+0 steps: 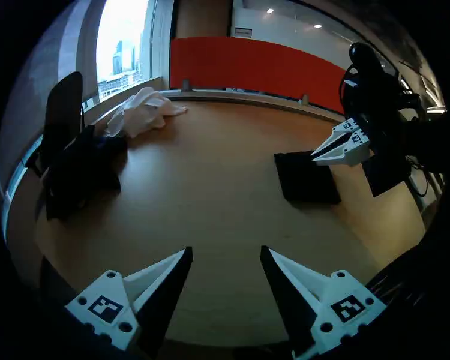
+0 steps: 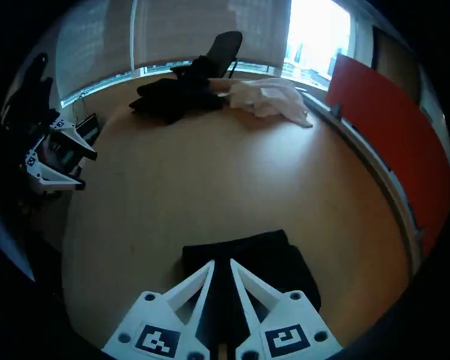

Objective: Fold towel

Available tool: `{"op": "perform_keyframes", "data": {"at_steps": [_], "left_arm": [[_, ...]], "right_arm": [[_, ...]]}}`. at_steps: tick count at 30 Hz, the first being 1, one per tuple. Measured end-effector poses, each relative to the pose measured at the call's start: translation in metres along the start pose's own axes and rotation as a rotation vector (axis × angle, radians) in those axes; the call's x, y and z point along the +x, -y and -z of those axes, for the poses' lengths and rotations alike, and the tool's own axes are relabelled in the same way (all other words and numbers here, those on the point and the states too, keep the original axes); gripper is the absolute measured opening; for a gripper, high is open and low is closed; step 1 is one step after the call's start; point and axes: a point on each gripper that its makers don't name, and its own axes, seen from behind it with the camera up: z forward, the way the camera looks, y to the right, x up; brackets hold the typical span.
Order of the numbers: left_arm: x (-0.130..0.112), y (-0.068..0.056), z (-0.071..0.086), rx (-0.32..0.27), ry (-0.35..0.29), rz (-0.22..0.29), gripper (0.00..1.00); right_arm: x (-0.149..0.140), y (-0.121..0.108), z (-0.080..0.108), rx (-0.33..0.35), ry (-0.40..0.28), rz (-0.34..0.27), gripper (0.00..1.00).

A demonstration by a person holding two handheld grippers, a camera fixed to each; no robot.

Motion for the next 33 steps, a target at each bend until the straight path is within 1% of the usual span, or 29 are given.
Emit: {"op": "perform_keyframes", "data": {"at_steps": [3,9,14,18,21,24,26,33], "left_arm": [[-0.001,-0.001,0.0,-0.001,0.0,0.006,0.83],[-0.004,-0.004,-0.001,-0.007,0.006,0.007,0.83],[-0.004,-0.002,-0.001,-0.007,0.006,0.009,0.83],[-0.004,-0.001,-0.001,-0.007,0.007,0.011,0.83],[-0.005,-0.002,-0.001,-0.009,0.009,0.012,0.83],[-0.005,-0.003,-0.001,-0.011,0.009,0.011,0.83],[-0.005,-0.004,-0.001,-0.013,0.008,0.009,0.83],[-0.003,-0.006,-0.001,-0.017,0.004,0.003,0.83]], "right_arm": [[-0.003,0.001,-0.005,0.004,0.014,0.01,0.03],[-0.004,0.001,-0.004,0.007,0.023,0.018,0.04],[-0.004,0.001,-0.003,0.01,0.021,0.018,0.07],[-0.005,0.003,-0.002,0.015,0.02,0.017,0.18],[-0.006,0.005,-0.001,0.02,0.02,0.013,0.38],[-0.008,0.003,0.0,0.005,0.02,0.006,0.68],[-0.011,0.002,0.002,-0.004,0.019,-0.001,0.7],[-0.023,0.002,0.009,-0.025,0.023,-0.039,0.7]]}}
